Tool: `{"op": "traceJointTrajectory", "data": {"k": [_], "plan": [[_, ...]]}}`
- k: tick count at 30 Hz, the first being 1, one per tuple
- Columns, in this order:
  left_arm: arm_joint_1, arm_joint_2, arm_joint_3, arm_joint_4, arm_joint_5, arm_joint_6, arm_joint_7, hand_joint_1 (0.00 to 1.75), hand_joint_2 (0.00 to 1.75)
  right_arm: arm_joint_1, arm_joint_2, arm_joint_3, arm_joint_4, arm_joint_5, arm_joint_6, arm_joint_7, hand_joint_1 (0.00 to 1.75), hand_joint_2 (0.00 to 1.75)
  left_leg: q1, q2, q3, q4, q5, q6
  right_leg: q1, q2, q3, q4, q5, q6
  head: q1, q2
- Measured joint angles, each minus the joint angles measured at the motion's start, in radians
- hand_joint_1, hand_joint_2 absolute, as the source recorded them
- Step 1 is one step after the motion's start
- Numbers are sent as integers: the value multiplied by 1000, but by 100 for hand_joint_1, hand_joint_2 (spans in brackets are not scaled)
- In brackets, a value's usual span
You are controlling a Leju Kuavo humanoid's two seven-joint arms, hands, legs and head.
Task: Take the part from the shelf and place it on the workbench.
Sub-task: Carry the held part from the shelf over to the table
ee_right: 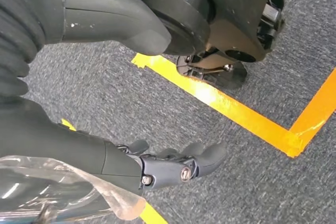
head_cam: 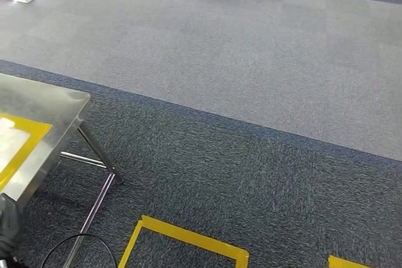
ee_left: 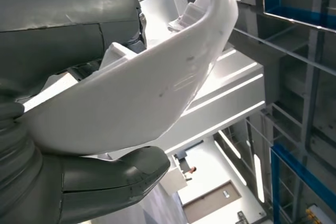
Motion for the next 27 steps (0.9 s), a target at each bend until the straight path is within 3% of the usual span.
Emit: {"op": "traceJointTrajectory", "data": {"k": [1,3,5,6,7,8,9,10,12,14,16,18,20,22,23,24,26,27], "plan": [[1,0,0,-1,0,0,0,175,175,-2,0,0,0,1,1,-1,0,175,-1,-9,0,-1,0,9,-4,1,4,1,-4,6,1,0],[0,1,-1,-4,0,2,0,175,175,-3,0,-1,1,3,4,-3,0,175,-2,-29,1,-4,3,23,-9,38,-13,45,-38,13,5,0],[-1,1,-2,-5,-2,3,0,175,175,-3,0,-3,3,4,6,-3,0,175,-6,-48,0,-4,4,33,-8,91,-80,178,-102,10,12,0],[0,1,-3,-5,-4,3,0,175,175,-2,0,-4,4,5,8,-3,0,175,-10,-59,0,-4,4,36,-6,103,-121,253,-127,6,15,0],[0,1,-3,-5,-8,4,0,175,175,-2,0,-6,5,6,10,-3,0,175,-13,-71,1,-4,3,38,-3,109,-153,305,-134,1,16,0],[0,1,-3,-5,-12,5,0,175,175,-2,0,-7,6,7,12,-3,0,175,-17,-85,2,-4,2,40,0,113,-169,317,-120,-6,16,0],[1,1,-3,-5,-15,7,0,175,175,-2,0,-7,7,8,14,-4,0,175,-19,-99,5,-4,2,41,4,117,-163,284,-86,-14,15,0],[1,1,-3,-5,-17,10,0,175,175,-2,0,-7,8,8,17,-4,0,175,-20,-113,7,-4,1,42,9,131,-140,218,-40,-24,15,0],[3,1,-2,-5,-18,17,0,175,175,0,-1,-9,8,8,23,-5,0,175,-20,-140,6,-3,1,40,15,182,-85,83,21,-40,15,0],[6,3,0,-5,-17,24,0,175,175,0,-2,-10,9,10,30,-5,0,175,-15,-163,-1,-3,4,32,17,208,-57,30,29,-46,15,0],[12,7,7,-9,-16,32,0,175,175,-1,-1,-10,8,14,37,-5,0,175,-11,-180,-7,-4,6,20,16,186,-50,17,31,-46,16,0],[24,13,18,-19,-13,42,0,175,175,2,0,-7,6,16,43,-5,0,175,-16,-138,-21,27,-18,9,12,158,-39,-1,37,-49,14,0],[38,18,31,-28,-10,51,0,175,175,11,2,0,3,16,47,-3,0,175,-19,-75,-65,130,-80,-1,11,125,-30,-11,37,-53,10,0],[54,20,48,-36,-5,53,0,175,175,23,4,9,-3,17,49,0,0,175,-14,-55,-115,244,-128,-11,12,91,-26,-11,32,-54,9,0],[65,20,57,-42,-2,54,0,175,175,28,6,16,-7,18,49,0,0,175,-12,-52,-122,261,-126,-16,11,75,-25,-11,29,-53,9,0],[78,20,68,-48,0,54,0,175,175,33,7,24,-13,20,50,0,0,175,-9,-47,-108,239,-105,-20,10,61,-22,-10,26,-51,9,0],[95,18,87,-63,1,54,0,175,175,42,9,42,-24,25,54,-4,0,175,-6,-16,-38,108,-40,-25,10,35,-15,-8,18,-43,9,0],[100,17,96,-70,0,52,0,175,175,48,10,52,-33,27,62,-7,0,175,-7,2,-5,46,-19,-21,12,24,-13,-6,12,-37,9,0]]}}
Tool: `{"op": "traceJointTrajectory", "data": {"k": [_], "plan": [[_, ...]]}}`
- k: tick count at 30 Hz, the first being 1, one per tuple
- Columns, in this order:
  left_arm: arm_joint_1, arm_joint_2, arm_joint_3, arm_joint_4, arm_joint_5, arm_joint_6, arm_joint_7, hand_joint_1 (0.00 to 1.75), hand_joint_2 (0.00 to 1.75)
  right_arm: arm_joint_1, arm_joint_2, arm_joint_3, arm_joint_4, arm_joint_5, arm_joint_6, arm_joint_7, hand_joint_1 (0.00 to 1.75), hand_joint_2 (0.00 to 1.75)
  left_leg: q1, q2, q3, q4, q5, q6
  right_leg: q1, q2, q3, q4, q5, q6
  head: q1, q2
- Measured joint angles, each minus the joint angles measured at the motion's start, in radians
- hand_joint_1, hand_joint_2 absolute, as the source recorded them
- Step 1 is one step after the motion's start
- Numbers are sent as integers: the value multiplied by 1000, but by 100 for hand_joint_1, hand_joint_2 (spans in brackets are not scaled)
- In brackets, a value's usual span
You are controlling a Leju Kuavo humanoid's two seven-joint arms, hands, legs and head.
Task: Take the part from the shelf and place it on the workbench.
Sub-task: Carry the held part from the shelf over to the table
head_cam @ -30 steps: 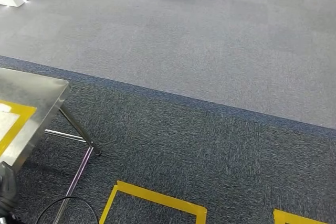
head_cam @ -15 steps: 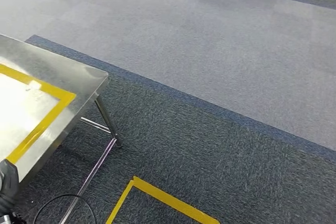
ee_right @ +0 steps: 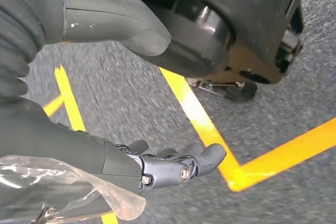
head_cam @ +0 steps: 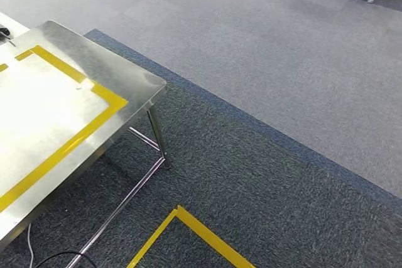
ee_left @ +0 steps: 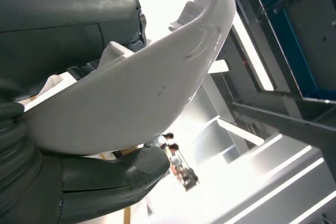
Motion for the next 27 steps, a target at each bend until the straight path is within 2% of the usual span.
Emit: {"op": "traceJointTrajectory", "data": {"k": [1,2,4,5,6,8,9,10,11,12,13,15,16,17,19,20,21,22,24,25,26,27], "plan": [[4,-2,7,-6,-1,-6,0,175,175,5,1,12,-12,-3,14,1,0,175,-2,12,21,-41,9,7,2,-10,3,2,-5,6,2,0],[8,-3,14,-10,-1,-16,0,175,175,7,1,30,-27,-15,33,15,0,175,-5,18,29,-58,9,16,5,-18,9,4,-9,11,4,0],[17,-7,24,-12,-2,-31,0,175,175,0,-2,80,-54,-68,57,62,0,175,-7,-1,27,-59,9,35,5,-29,16,4,-13,21,9,0],[19,-9,27,-13,-2,-33,0,175,175,-8,-5,111,-61,-101,57,88,0,175,-6,-8,26,-61,11,42,3,-17,15,10,-20,27,10,0],[19,-11,28,-13,-2,-32,0,175,175,-14,-10,141,-66,-132,52,105,0,175,-4,-16,26,-63,14,48,1,7,6,30,-36,33,12,0],[17,-14,28,-13,1,-27,0,175,175,-18,-21,196,-77,-186,38,134,0,175,-2,-34,26,-65,18,57,-2,65,-45,140,-97,39,16,0],[17,-14,29,-13,3,-26,0,175,175,-14,-27,220,-84,-210,32,146,0,175,-3,-45,25,-65,18,59,-3,80,-81,216,-129,39,17,0],[18,-15,29,-13,4,-25,0,175,175,-8,-33,243,-92,-235,26,158,0,175,-3,-57,24,-64,18,61,-3,85,-114,280,-148,39,18,0],[18,-15,30,-13,6,-25,0,175,175,0,-39,266,-98,-260,16,169,0,175,-4,-71,24,-64,18,61,-2,87,-135,313,-148,37,18,0],[19,-15,30,-13,7,-25,0,175,175,8,-48,290,-103,-287,4,179,0,175,-5,-85,25,-64,18,61,-2,90,-137,304,-126,35,18,0],[19,-16,31,-13,8,-25,0,175,175,15,-57,313,-106,-314,-10,186,0,175,-5,-100,27,-64,18,61,-2,96,-120,256,-87,30,18,0],[17,-16,32,-13,13,-25,0,175,175,25,-78,361,-108,-366,-41,195,0,175,-6,-127,28,-62,17,59,-3,140,-66,112,-11,18,18,0],[16,-16,32,-13,15,-25,0,175,175,27,-88,383,-108,-388,-55,199,0,175,-5,-139,25,-61,17,55,-4,160,-42,58,6,14,18,0],[16,-16,32,-13,17,-25,0,175,175,29,-98,405,-108,-412,-69,204,0,175,-4,-150,20,-60,18,50,-4,173,-28,28,9,11,17,0],[15,-16,33,-13,19,-23,0,175,175,29,-115,447,-108,-459,-96,214,0,175,-1,-173,13,-61,23,36,-3,160,-17,15,5,9,18,0],[15,-16,33,-13,19,-23,0,175,175,28,-124,470,-107,-488,-113,219,0,175,-1,-171,9,-56,21,30,-4,146,-14,11,8,5,17,0],[13,-15,33,-13,20,-21,0,175,175,26,-132,493,-105,-516,-130,223,0,175,-3,-155,2,-40,9,24,-6,133,-11,5,11,0,14,0],[9,-14,33,-13,20,-20,0,175,175,23,-140,517,-104,-546,-146,227,0,175,-5,-128,-12,-7,-13,20,-8,118,-8,-1,13,-4,10,0],[-2,-11,32,-13,22,-17,0,175,175,21,-158,564,-99,-600,-174,236,0,175,-5,-72,-65,109,-77,13,-7,89,-7,-3,12,-10,2,0],[-5,-9,32,-12,22,-16,0,175,175,21,-168,587,-96,-623,-185,240,0,175,-4,-60,-93,168,-103,9,-6,72,-7,-3,11,-11,1,0],[-6,-8,31,-12,23,-15,0,175,175,22,-178,610,-94,-645,-195,244,0,175,-2,-55,-109,205,-112,6,-6,56,-7,-2,9,-11,1,0],[-6,-8,31,-12,23,-14,0,175,175,22,-187,629,-92,-663,-205,248,0,175,-1,-52,-108,208,-102,4,-5,42,-6,-2,7,-10,1,0]]}}
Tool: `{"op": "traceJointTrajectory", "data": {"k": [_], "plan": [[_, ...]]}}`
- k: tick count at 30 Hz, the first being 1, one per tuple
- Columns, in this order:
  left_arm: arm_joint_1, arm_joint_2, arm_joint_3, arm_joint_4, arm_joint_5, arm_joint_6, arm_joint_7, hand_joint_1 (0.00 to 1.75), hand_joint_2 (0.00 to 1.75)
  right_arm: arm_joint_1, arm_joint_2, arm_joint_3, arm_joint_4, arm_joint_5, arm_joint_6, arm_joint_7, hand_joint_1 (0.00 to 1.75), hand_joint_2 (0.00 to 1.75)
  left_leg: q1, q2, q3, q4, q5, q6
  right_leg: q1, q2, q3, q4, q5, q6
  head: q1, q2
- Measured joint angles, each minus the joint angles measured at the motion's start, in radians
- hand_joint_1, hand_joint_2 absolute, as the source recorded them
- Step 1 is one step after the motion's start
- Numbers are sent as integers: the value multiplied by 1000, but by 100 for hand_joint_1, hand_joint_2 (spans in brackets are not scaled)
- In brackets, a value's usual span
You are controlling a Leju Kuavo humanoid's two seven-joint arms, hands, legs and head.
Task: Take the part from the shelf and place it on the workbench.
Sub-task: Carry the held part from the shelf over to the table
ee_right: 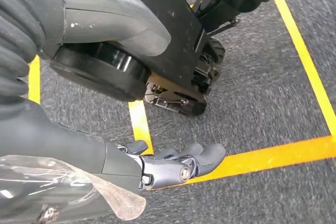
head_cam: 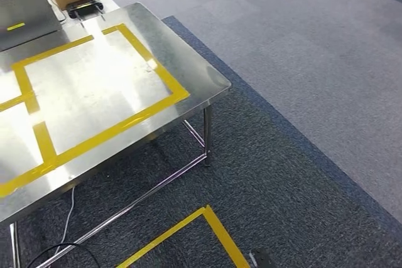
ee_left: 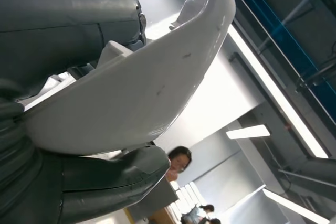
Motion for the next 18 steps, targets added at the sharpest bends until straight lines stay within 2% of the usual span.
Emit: {"op": "traceJointTrajectory", "data": {"k": [1,2,4,5,6,7,8,10,12,13,14,15,16,17,18], "plan": [[0,1,0,0,0,2,0,175,175,0,-8,18,1,-16,-12,3,0,175,1,4,20,-36,27,-1,0,-13,2,1,-2,2,0,0],[-1,2,0,0,0,4,0,175,175,-2,-15,35,4,-32,-30,0,0,175,2,15,55,-101,64,-1,0,-26,5,2,-5,5,0,0],[-3,5,-1,1,0,9,0,175,175,-17,-24,67,36,-65,-74,-36,0,175,-3,58,119,-224,106,7,6,-45,8,6,-13,14,-1,0],[-4,6,-1,1,0,11,0,175,175,-31,-29,84,69,-83,-98,-70,0,175,-5,72,136,-256,111,14,10,-54,11,8,-17,19,-1,0],[-3,8,-1,1,0,13,0,175,175,-46,-35,101,108,-101,-116,-107,0,175,-8,78,139,-266,107,21,13,-63,13,9,-19,23,-1,0],[-3,9,-1,1,0,15,0,175,175,-61,-40,119,145,-116,-131,-138,0,175,-8,67,136,-267,108,29,13,-72,16,8,-20,27,0,0],[-2,9,-1,1,-1,16,0,175,175,-72,-46,135,173,-127,-140,-158,0,175,-8,56,135,-268,109,35,12,-71,18,10,-25,33,1,0],[-3,10,-1,1,-1,17,0,175,175,-88,-56,165,208,-145,-148,-169,0,175,-4,36,134,-272,115,48,6,-27,0,52,-56,44,4,0],[-6,10,-1,1,-2,17,0,175,175,-96,-65,190,231,-160,-151,-159,0,175,-3,16,132,-273,118,56,2,29,-60,175,-119,50,8,0],[-6,10,-1,1,-3,17,0,175,175,-98,-68,201,239,-165,-152,-150,0,175,-3,5,130,-273,118,58,1,39,-95,245,-145,51,8,0],[-7,10,-1,1,-3,16,0,175,175,-98,-72,211,245,-171,-152,-141,0,175,-3,-7,130,-272,118,59,1,43,-124,295,-155,52,8,0],[-6,10,-1,1,-3,14,0,175,175,-99,-75,221,248,-176,-152,-133,0,175,-4,-20,130,-272,118,59,1,45,-137,310,-145,51,8,0],[-6,10,-1,1,-3,12,0,175,175,-99,-79,229,250,-181,-153,-126,0,175,-4,-34,131,-271,118,59,1,49,-132,283,-116,50,8,0],[-7,10,-1,1,-4,11,0,175,175,-99,-83,238,251,-186,-153,-121,0,175,-4,-48,132,-271,118,58,0,58,-110,222,-74,47,8,0],[-7,10,-1,1,-4,10,0,175,175,-99,-87,244,251,-190,-154,-117,0,175,-4,-60,133,-270,118,56,-1,81,-81,152,-38,43,8,0]]}}
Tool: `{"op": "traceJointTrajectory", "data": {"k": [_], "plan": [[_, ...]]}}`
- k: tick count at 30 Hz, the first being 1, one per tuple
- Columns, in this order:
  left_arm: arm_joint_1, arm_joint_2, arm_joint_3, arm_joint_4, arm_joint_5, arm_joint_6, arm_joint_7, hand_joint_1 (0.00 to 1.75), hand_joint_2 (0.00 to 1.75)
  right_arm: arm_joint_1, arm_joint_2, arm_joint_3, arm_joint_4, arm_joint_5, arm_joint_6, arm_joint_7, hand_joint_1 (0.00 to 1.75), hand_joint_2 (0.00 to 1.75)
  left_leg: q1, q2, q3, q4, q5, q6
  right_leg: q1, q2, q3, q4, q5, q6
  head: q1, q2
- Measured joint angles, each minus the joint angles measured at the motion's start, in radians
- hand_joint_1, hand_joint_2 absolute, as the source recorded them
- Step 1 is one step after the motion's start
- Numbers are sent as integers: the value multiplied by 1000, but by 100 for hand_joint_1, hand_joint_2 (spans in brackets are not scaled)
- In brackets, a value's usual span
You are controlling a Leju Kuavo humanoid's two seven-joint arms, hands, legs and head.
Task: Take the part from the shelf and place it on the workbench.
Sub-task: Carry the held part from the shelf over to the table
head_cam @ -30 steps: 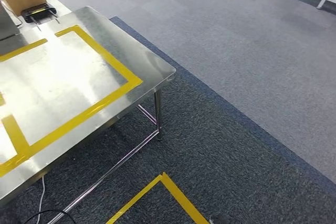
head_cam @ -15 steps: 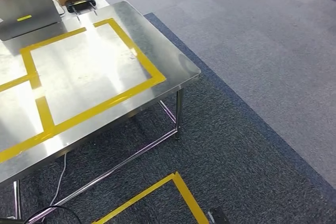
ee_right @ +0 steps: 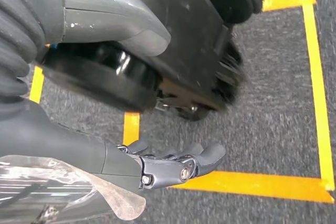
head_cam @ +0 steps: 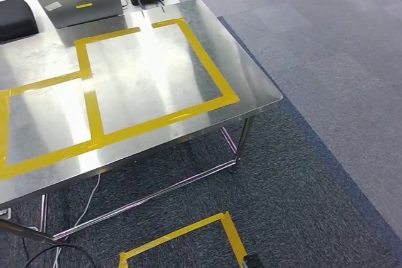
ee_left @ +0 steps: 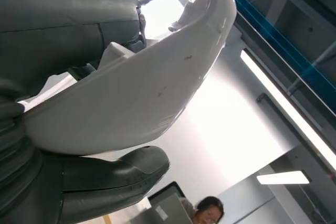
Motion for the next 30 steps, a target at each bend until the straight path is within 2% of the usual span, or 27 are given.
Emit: {"op": "traceJointTrajectory", "data": {"k": [1,2,3,5,9,10,12,13,14,15,16,17,18,19,20,21,23,24,26,27,28,29,30], "plan": [[0,0,0,0,0,-1,0,175,175,0,-4,6,0,-4,-1,3,0,175,-1,-13,-1,2,-1,-4,-2,22,27,-64,23,-4,0,0],[0,0,0,0,0,-1,0,175,175,1,-7,12,0,-10,-1,7,0,175,-1,-24,-4,4,-1,-9,-3,39,45,-105,34,-7,-1,0],[0,0,0,0,-1,-2,0,175,175,1,-10,17,0,-15,-2,10,0,175,0,-32,-7,5,0,-15,-4,49,54,-122,32,-9,-1,0],[0,0,0,0,-1,-2,0,175,175,2,-12,22,0,-20,-2,15,0,175,2,-39,-11,6,2,-21,-2,43,57,-125,31,-10,-1,0],[1,0,0,0,-1,-2,0,175,175,1,-12,25,0,-22,-2,15,0,175,3,-44,-13,4,3,-23,-1,39,60,-124,30,-11,-1,0],[1,0,0,0,-1,-2,0,175,175,1,-13,29,-1,-25,-3,16,0,175,4,-44,-15,6,2,-27,-2,30,63,-127,33,-16,-1,0],[1,2,0,0,0,-1,0,175,175,4,-17,43,-2,-43,-8,20,0,175,3,4,-63,111,-56,-42,-3,-11,70,-135,33,-32,-8,0],[1,3,-1,0,0,-1,0,175,175,6,-19,50,-4,-55,-11,23,0,175,3,31,-98,187,-93,-49,-3,-37,73,-139,33,-40,-12,0],[1,4,-1,0,0,-1,0,175,175,9,-21,56,-4,-66,-15,25,0,175,3,57,-133,262,-126,-53,-1,-58,75,-139,30,-43,-16,0],[2,4,-1,0,0,-1,0,175,175,11,-23,60,-6,-75,-18,27,0,175,3,59,-143,285,-126,-54,-1,-73,76,-139,26,-42,-16,0],[3,4,-1,0,0,-2,0,175,175,11,-24,64,-7,-83,-21,27,0,175,3,61,-133,269,-106,-53,0,-87,76,-139,23,-41,-16,0],[3,4,-1,0,0,-3,0,175,175,11,-25,70,-8,-93,-25,28,0,175,3,69,-103,214,-73,-51,0,-102,79,-139,18,-39,-16,0],[3,4,-1,0,0,-3,0,175,175,9,-26,77,-9,-103,-29,29,0,175,1,92,-62,140,-43,-46,1,-114,85,-139,13,-37,-16,0],[1,4,-1,0,0,-4,0,175,175,6,-27,84,-9,-112,-33,29,0,175,-3,119,-25,74,-25,-39,4,-126,92,-139,6,-32,-16,0],[0,4,-1,0,0,-4,0,175,175,3,-28,91,-9,-122,-37,28,0,175,-6,140,1,28,-18,-33,6,-136,100,-139,0,-27,-15,0],[0,4,-1,0,0,-4,0,175,175,0,-30,98,-9,-131,-41,26,0,175,-9,151,12,7,-21,-27,8,-145,111,-139,-4,-20,-14,0],[1,3,-1,0,0,-4,0,175,175,-6,-33,110,-9,-146,-47,22,0,175,-8,127,14,2,-25,-17,7,-158,126,-133,-5,-4,-13,0],[2,3,-1,0,0,-4,0,175,175,-8,-35,116,-10,-154,-50,20,0,175,-6,114,18,-1,-25,-12,4,-148,129,-123,-10,3,-12,0],[2,3,-1,-1,0,-4,0,175,175,-10,-40,128,-10,-167,-56,17,0,175,-1,91,29,-4,-25,-3,-1,-98,99,-64,-47,12,-7,0],[1,3,-1,-1,0,-4,0,175,175,-11,-42,134,-10,-174,-58,16,0,175,0,81,30,-5,-27,0,-4,-67,67,-6,-77,14,-4,0],[0,3,-1,0,0,-4,0,175,175,-10,-44,140,-10,-180,-60,15,0,175,1,69,31,-4,-29,3,-5,-49,26,61,-106,16,-2,0],[-1,3,-1,0,0,-4,0,175,175,-10,-46,145,-9,-186,-62,15,0,175,1,55,33,-4,-32,4,-5,-40,-15,120,-123,18,-1,0],[0,3,-1,0,0,-4,0,175,175,-10,-48,151,-9,-191,-64,15,0,175,1,41,36,-4,-36,4,-5,-37,-46,153,-123,19,-1,0]]}}
